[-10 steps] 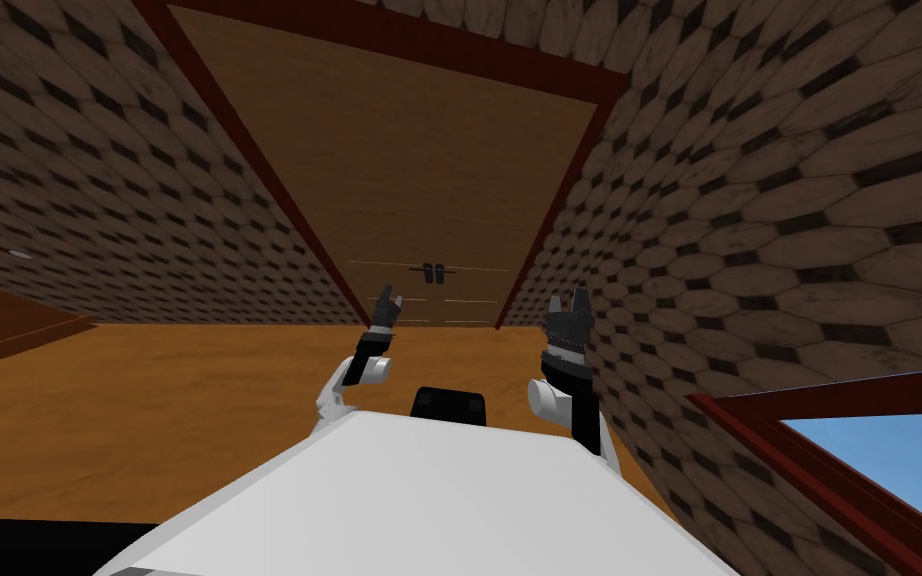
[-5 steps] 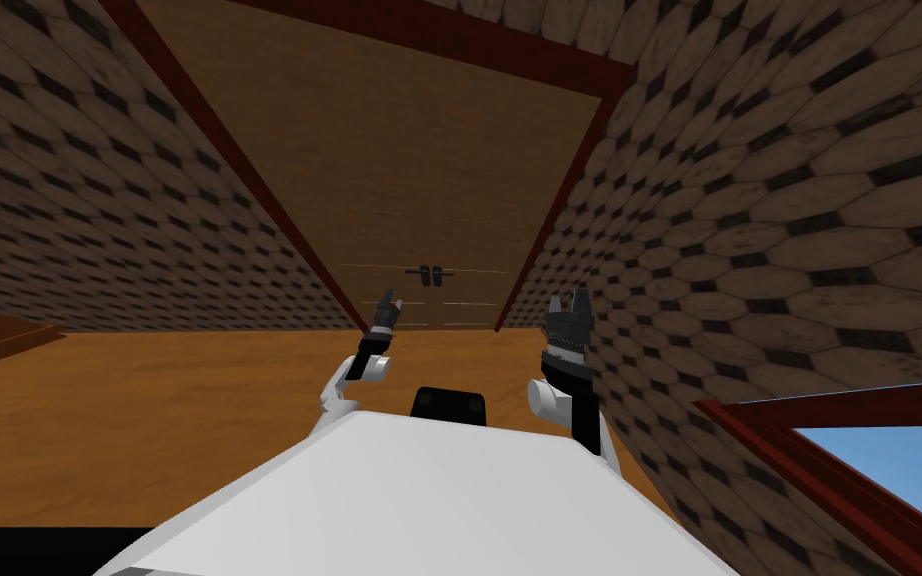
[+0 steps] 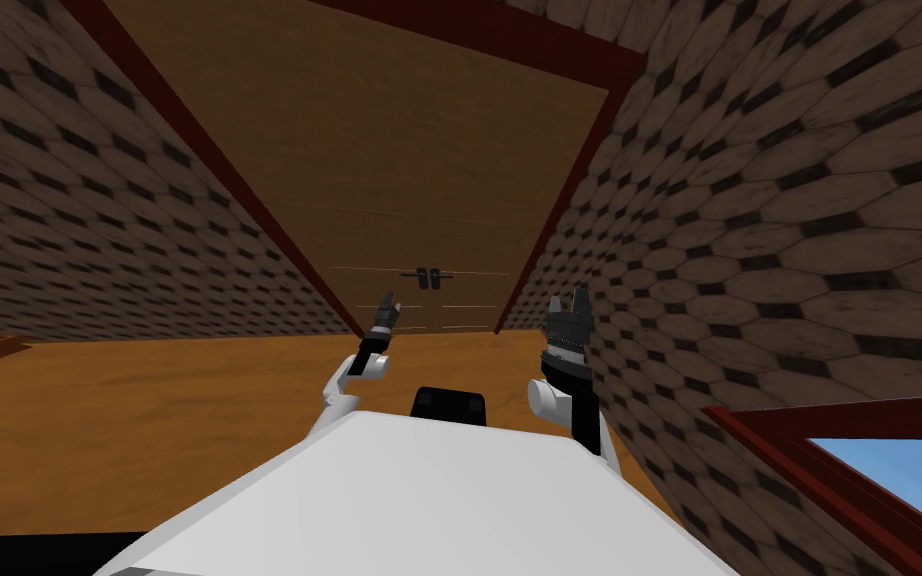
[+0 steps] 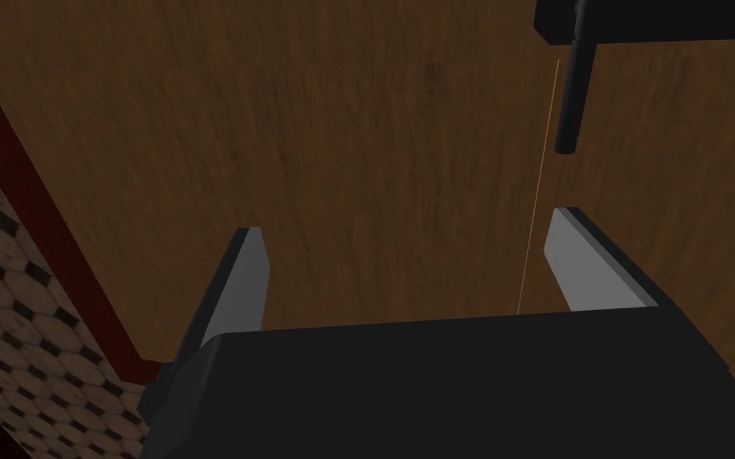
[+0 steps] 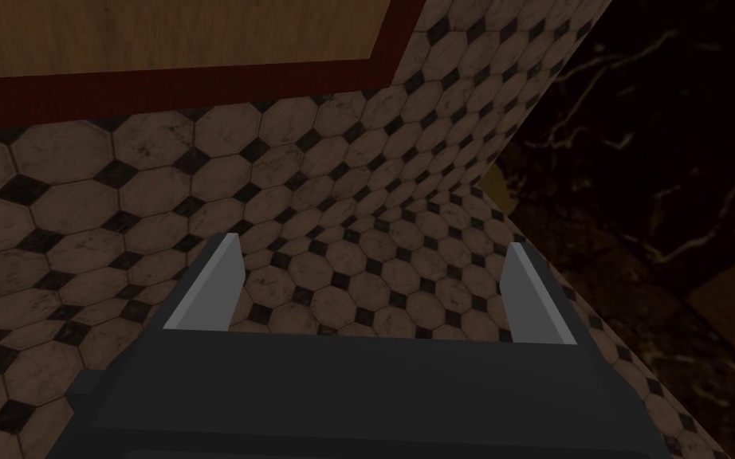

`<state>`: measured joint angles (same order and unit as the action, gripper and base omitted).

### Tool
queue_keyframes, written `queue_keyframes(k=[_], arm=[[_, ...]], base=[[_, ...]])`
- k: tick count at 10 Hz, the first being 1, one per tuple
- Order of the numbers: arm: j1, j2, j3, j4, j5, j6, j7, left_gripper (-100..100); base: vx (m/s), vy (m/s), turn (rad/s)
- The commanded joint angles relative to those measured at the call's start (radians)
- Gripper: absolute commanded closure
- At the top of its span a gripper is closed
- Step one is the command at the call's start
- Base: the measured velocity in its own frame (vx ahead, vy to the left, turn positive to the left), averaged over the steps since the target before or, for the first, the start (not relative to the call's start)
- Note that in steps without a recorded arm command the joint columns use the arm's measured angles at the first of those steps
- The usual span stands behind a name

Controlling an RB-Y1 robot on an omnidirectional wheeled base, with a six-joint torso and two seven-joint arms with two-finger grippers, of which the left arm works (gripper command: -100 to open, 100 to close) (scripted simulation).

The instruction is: Pull the door open

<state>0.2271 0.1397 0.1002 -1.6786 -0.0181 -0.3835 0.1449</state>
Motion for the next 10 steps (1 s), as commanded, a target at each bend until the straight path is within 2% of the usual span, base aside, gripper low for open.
queue_keyframes(k=[1,8,9,10], arm=[[-0.02,0.006,0.01,0.04,0.005,0.007,0.002,-100],[-0.081,0.028,0.044,0.177,0.023,0.037,0.011,-100],[-0.097,0.033,0.054,0.213,0.028,0.045,0.013,-100],[-0.097,0.033,0.054,0.213,0.028,0.045,0.013,-100]], base=[[0.096,0.015,-0.032],[0.097,0.02,-0.03],[0.126,0.012,-0.041],[0.106,0.013,-0.021]])
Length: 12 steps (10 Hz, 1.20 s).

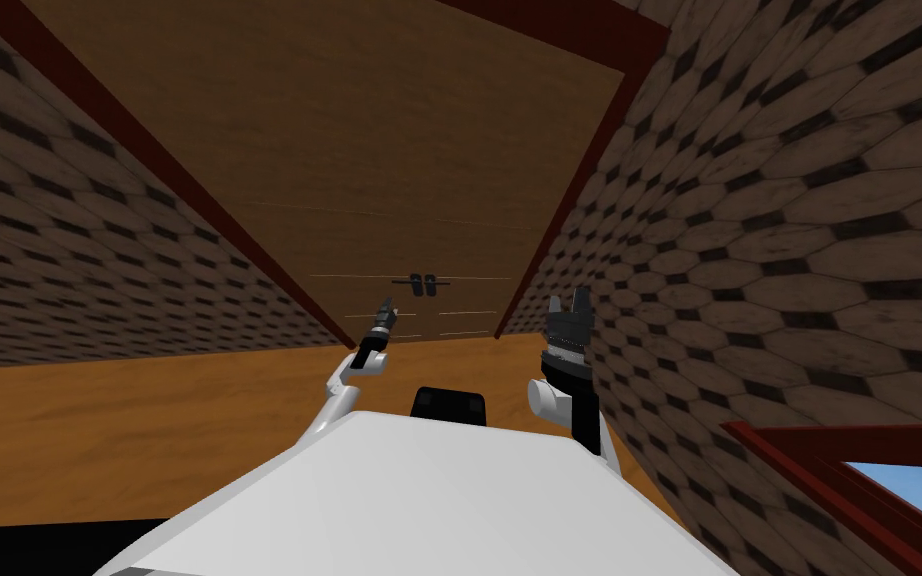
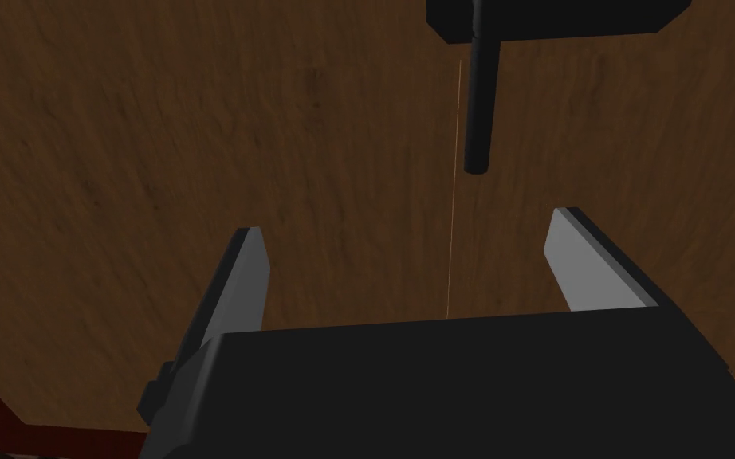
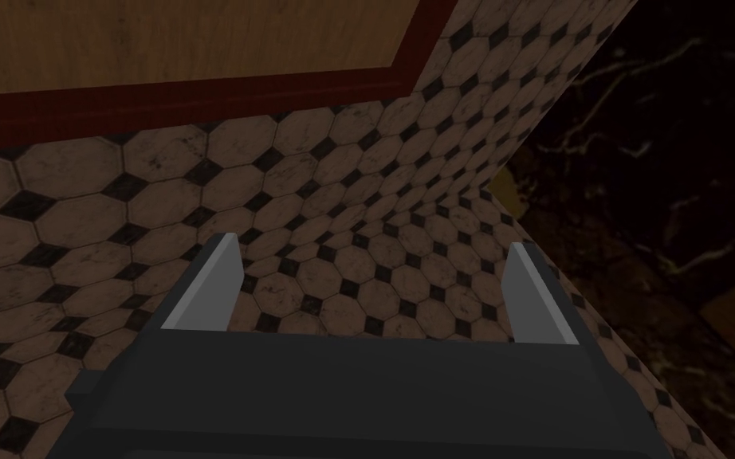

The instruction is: Pull the door open

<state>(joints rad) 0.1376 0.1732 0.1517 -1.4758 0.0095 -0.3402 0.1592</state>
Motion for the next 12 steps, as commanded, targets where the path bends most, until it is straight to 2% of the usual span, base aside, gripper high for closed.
queue_keyframes(k=[1,2,5,9,10,12], arm=[[-0.016,0.003,0.007,0.028,0.003,0.006,0.0,-100],[-0.03,0.007,0.014,0.058,0.007,0.013,0.002,-100],[-0.05,0.013,0.026,0.102,0.013,0.023,0.005,-100],[-0.086,0.024,0.046,0.184,0.024,0.041,0.01,-100],[-0.083,0.024,0.044,0.176,0.023,0.036,0.009,-100],[-0.062,0.077,0.09,0.223,0.044,0.017,0.033,-100]], base=[[0.087,0.016,-0.021],[0.111,0.025,-0.042],[0.107,0.03,-0.026],[0.132,0.027,-0.03],[0.053,0.017,-0.005],[0.12,-0.002,-0.077]])
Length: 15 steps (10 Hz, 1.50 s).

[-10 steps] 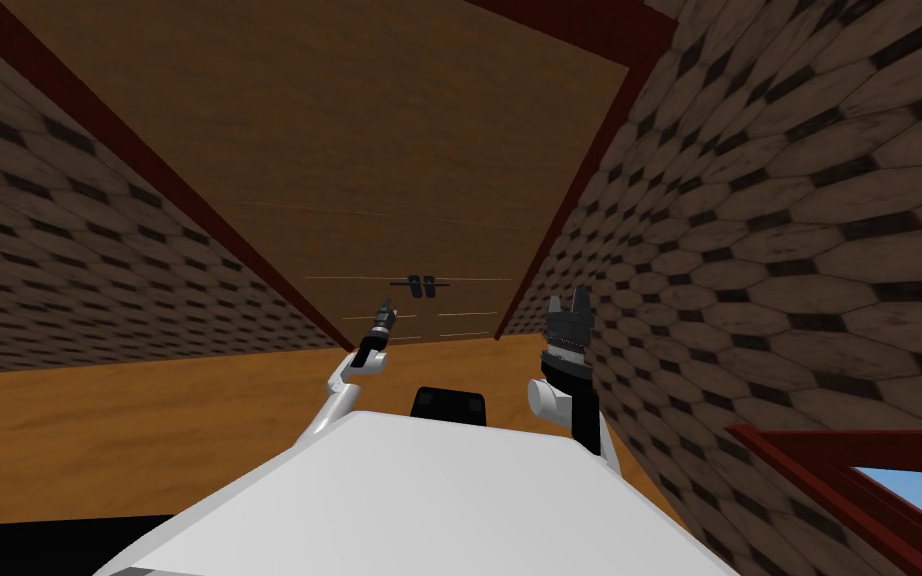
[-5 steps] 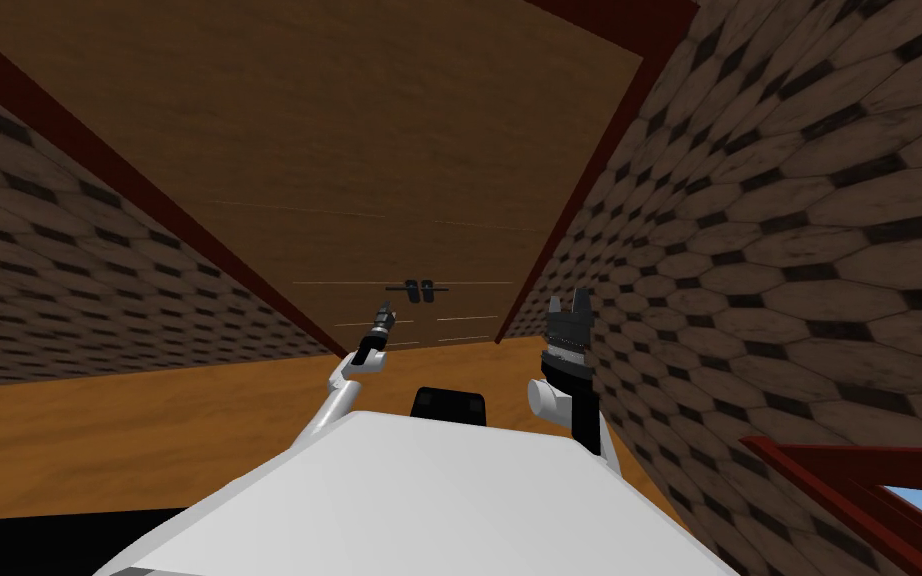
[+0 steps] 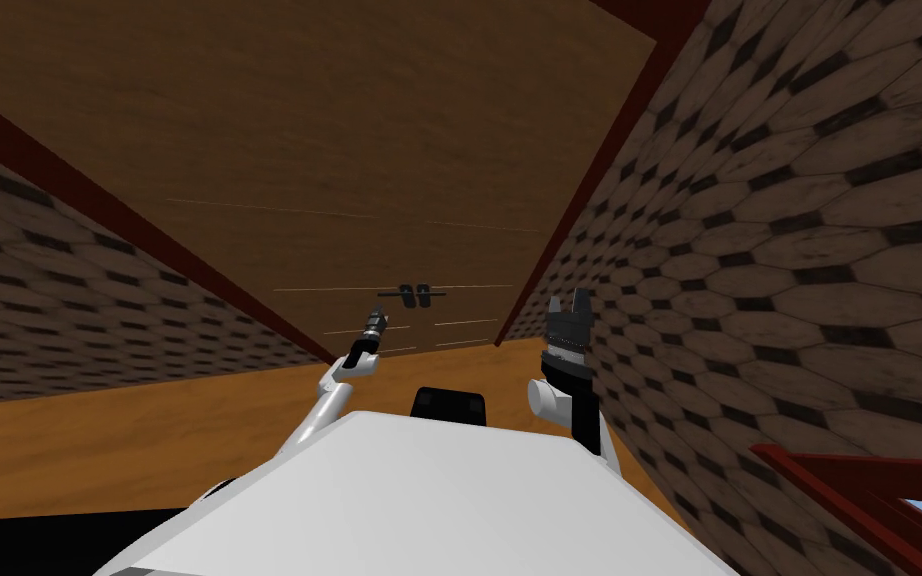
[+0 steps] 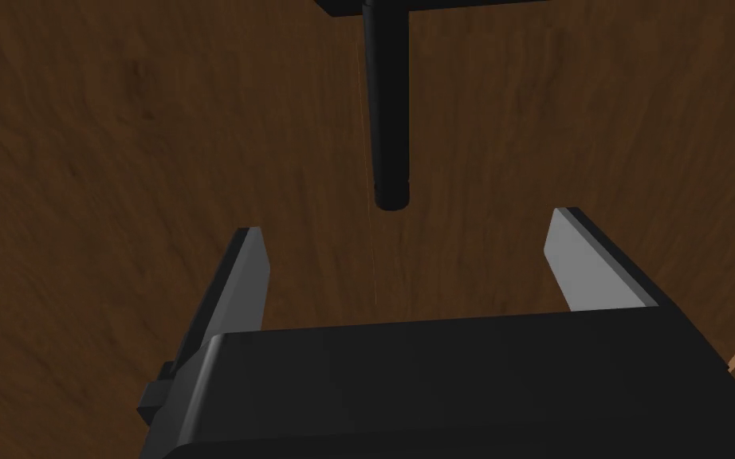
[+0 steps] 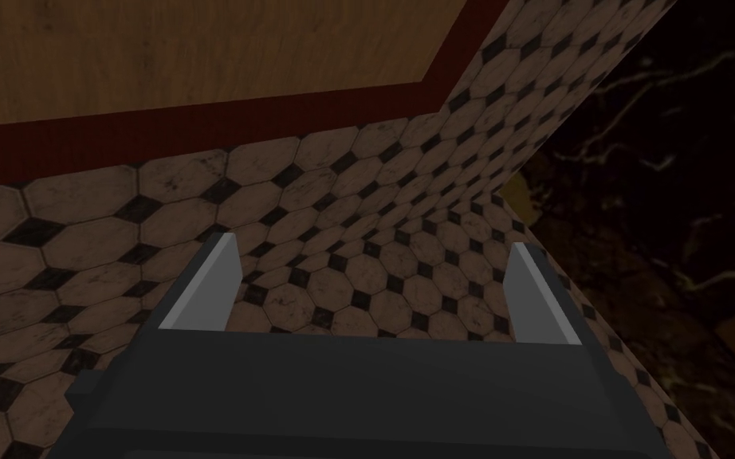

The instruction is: Pull the door open

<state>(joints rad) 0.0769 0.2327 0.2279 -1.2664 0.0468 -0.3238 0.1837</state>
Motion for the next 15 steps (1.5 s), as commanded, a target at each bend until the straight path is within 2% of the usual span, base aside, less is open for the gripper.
queue_keyframes(k=[1,2,4,5,7,9,10,11,15], arm=[[0.005,0.035,0.028,0.028,0.013,-0.007,0.017,-100],[0.01,0.051,0.041,0.042,0.02,-0.015,0.025,-100],[0.014,0.066,0.052,0.056,0.027,-0.023,0.033,-100],[0.014,0.066,0.052,0.056,0.027,-0.023,0.033,-100],[0.015,0.09,0.065,0.081,0.038,-0.04,0.051,-100],[0.002,0.089,0.051,0.085,0.039,-0.05,0.058,-100],[0.003,0.09,0.057,0.089,0.038,-0.046,0.054,-100],[0.003,0.09,0.057,0.089,0.038,-0.046,0.054,100],[0.003,0.09,0.057,0.089,0.038,-0.046,0.054,100]], base=[[0.175,0.013,-0.079],[0.181,0.013,-0.078],[0.128,0.021,-0.053],[0.055,0.026,-0.009],[0.12,0.03,-0.101],[0.2,0.032,-0.17],[0.106,-0.006,-0.041],[-0.017,0.005,0.039],[-0.024,0.0,-0.004]])
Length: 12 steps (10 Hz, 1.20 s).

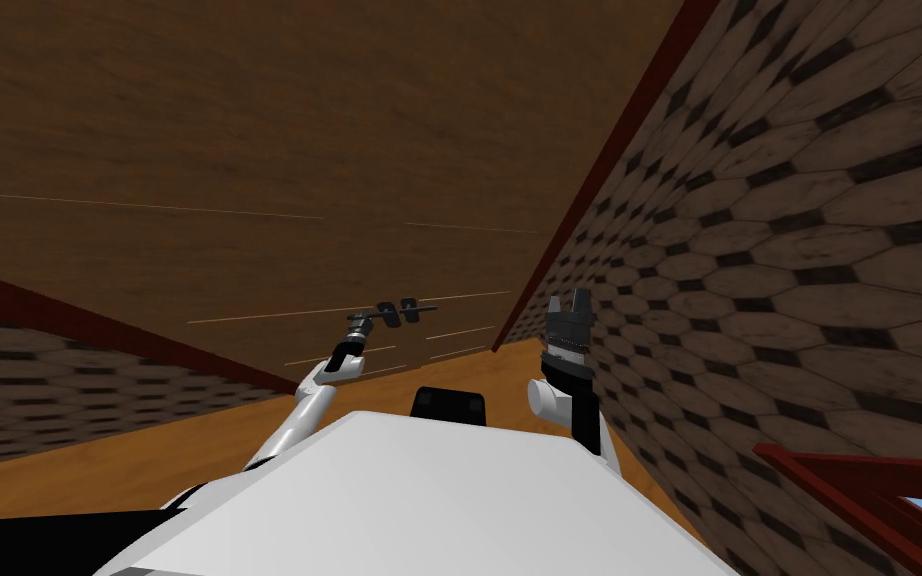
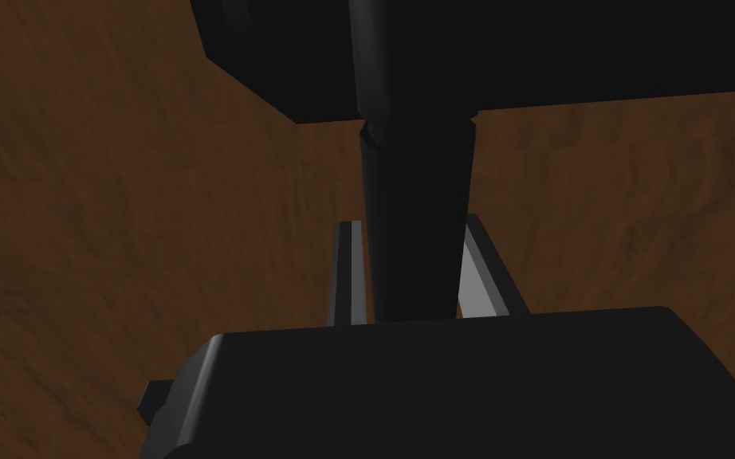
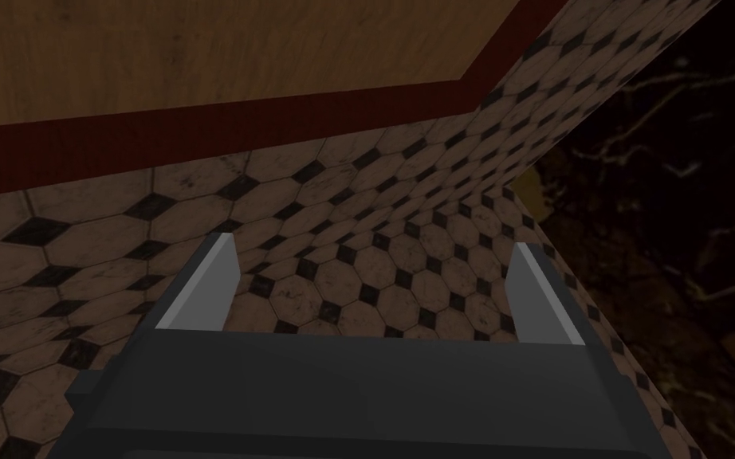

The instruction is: Pull the door open

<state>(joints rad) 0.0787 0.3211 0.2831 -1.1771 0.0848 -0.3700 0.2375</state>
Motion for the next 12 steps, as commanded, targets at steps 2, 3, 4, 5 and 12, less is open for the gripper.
queue_keyframes(k=[2,3,4,5,12], arm=[[0.016,0.017,0.002,-0.001,0.003,-0.001,0.012,100],[0.02,0.021,-0.001,-0.002,0.004,-0.002,0.016,100],[0.026,0.03,-0.007,-0.006,0.004,-0.005,0.025,100],[0.032,0.038,-0.017,-0.01,0.005,-0.007,0.034,100],[0.059,0.081,-0.112,-0.05,0.001,-0.027,0.102,100]], base=[[-0.064,0.007,-0.027],[-0.177,0.023,-0.078],[-0.161,0.022,-0.086],[-0.193,0.004,-0.111],[-0.208,0.038,-0.133]])
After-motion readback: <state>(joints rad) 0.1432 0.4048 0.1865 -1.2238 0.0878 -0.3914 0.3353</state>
